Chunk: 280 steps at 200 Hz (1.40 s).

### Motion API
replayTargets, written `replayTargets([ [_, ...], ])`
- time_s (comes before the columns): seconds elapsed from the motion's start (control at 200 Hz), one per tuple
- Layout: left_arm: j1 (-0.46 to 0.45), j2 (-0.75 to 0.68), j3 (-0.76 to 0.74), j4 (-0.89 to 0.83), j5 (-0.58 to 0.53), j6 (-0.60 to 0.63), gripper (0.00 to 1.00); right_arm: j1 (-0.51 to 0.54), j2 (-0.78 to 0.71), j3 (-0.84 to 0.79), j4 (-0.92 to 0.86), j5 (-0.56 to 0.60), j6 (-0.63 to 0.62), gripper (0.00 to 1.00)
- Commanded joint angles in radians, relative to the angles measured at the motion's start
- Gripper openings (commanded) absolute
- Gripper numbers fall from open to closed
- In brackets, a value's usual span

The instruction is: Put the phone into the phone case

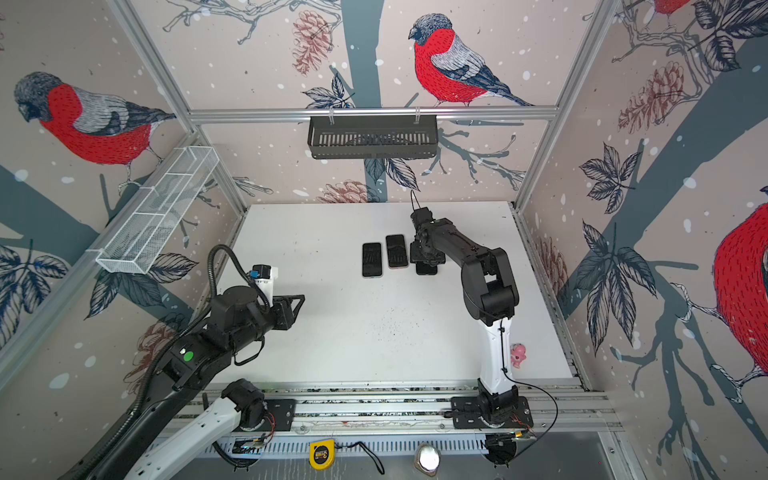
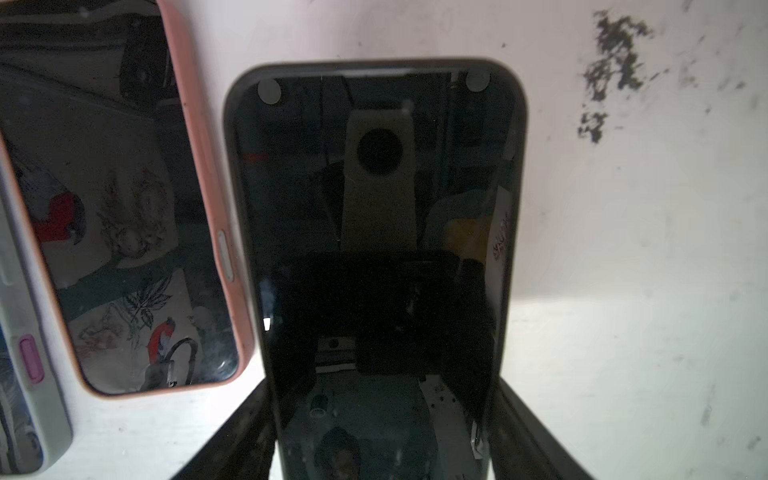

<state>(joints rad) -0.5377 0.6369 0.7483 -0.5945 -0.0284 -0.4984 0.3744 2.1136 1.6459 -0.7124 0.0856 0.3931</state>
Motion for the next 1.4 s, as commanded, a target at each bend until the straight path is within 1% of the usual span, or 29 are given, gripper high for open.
replayTargets([
  [0.0, 0.003, 0.014, -0.009, 0.043, 0.011, 0.013, 0.39, -0.001, -0.005, -0.021, 0.008, 0.011, -0.007, 0.58],
  [0.105, 0.003, 0.013, -0.013, 0.051, 0.028, 0.021, 0.39, -0.002, 0.000, -0.040, 0.021, 0.003, -0.012, 0.59],
  [0.155, 0.003, 0.011, -0.014, 0.053, 0.030, 0.020, 0.40, -0.001, 0.002, -0.042, 0.024, 0.002, -0.014, 0.61],
  [0.265, 0.004, 0.006, -0.015, 0.052, 0.029, 0.022, 0.45, -0.002, 0.011, -0.040, 0.027, 0.001, -0.017, 0.69],
  [0.335, 0.004, 0.004, -0.015, 0.052, 0.028, 0.021, 0.46, -0.003, 0.008, -0.037, 0.027, 0.003, -0.019, 0.74],
  [0.375, 0.004, 0.003, -0.014, 0.052, 0.028, 0.022, 0.48, -0.003, 0.005, -0.033, 0.025, 0.005, -0.019, 0.79],
  [0.445, 0.003, 0.001, -0.015, 0.052, 0.028, 0.022, 0.54, -0.003, -0.009, -0.030, 0.019, 0.012, -0.020, 0.88],
  [0.47, 0.002, 0.000, -0.015, 0.053, 0.028, 0.022, 0.58, -0.003, -0.018, -0.031, 0.019, 0.016, -0.018, 0.89],
  [0.52, 0.002, 0.001, -0.015, 0.053, 0.028, 0.021, 0.63, -0.004, -0.044, -0.039, 0.020, 0.022, -0.017, 0.91],
  [0.575, 0.003, 0.003, -0.015, 0.052, 0.028, 0.022, 0.66, -0.006, -0.082, -0.056, 0.028, 0.028, -0.016, 0.91],
  [0.655, 0.004, 0.007, -0.015, 0.053, 0.030, 0.022, 0.73, -0.009, -0.150, -0.089, 0.041, 0.035, -0.007, 0.91],
  [0.69, 0.003, 0.007, -0.013, 0.052, 0.030, 0.021, 0.76, -0.009, -0.191, -0.112, 0.054, 0.040, -0.007, 0.91],
  [0.73, 0.003, 0.005, -0.012, 0.050, 0.028, 0.020, 0.78, -0.010, -0.242, -0.143, 0.074, 0.039, -0.004, 0.91],
  [0.926, 0.003, -0.024, -0.001, 0.041, 0.005, 0.017, 0.79, -0.012, -0.537, -0.329, 0.179, 0.040, -0.003, 0.92],
  [0.981, 0.003, -0.032, 0.005, 0.036, -0.021, 0.015, 0.84, -0.013, -0.616, -0.379, 0.190, 0.056, 0.000, 0.92],
  [1.006, 0.003, -0.034, 0.008, 0.035, -0.036, 0.013, 0.89, -0.013, -0.652, -0.400, 0.194, 0.069, 0.001, 0.92],
  [1.021, 0.003, -0.034, 0.008, 0.035, -0.045, 0.011, 0.96, -0.013, -0.676, -0.412, 0.196, 0.076, 0.002, 0.92],
  [1.041, 0.003, -0.037, 0.009, 0.038, -0.057, 0.010, 0.98, -0.013, -0.706, -0.429, 0.200, 0.085, 0.003, 0.93],
  [1.066, 0.002, -0.037, 0.005, 0.047, -0.073, 0.012, 0.98, -0.015, -0.746, -0.448, 0.208, 0.101, 0.006, 0.94],
  [1.086, 0.002, -0.037, 0.004, 0.056, -0.084, 0.016, 0.98, -0.013, -0.781, -0.470, 0.218, 0.112, 0.008, 0.99],
  [1.101, 0.004, -0.037, 0.000, 0.064, -0.091, 0.019, 0.98, -0.013, -0.810, -0.484, 0.228, 0.121, 0.009, 1.00],
  [1.186, 0.002, -0.036, -0.014, 0.130, -0.119, 0.055, 0.97, -0.013, -0.996, -0.589, 0.312, 0.154, 0.002, 1.00],
  [1.236, 0.004, -0.040, -0.027, 0.182, -0.130, 0.086, 0.97, -0.013, -1.110, -0.663, 0.399, 0.168, -0.014, 1.00],
  [1.396, 0.003, -0.075, -0.105, 0.406, -0.222, 0.148, 0.97, -0.015, -1.431, -0.883, 0.597, 0.251, -0.036, 0.99],
])
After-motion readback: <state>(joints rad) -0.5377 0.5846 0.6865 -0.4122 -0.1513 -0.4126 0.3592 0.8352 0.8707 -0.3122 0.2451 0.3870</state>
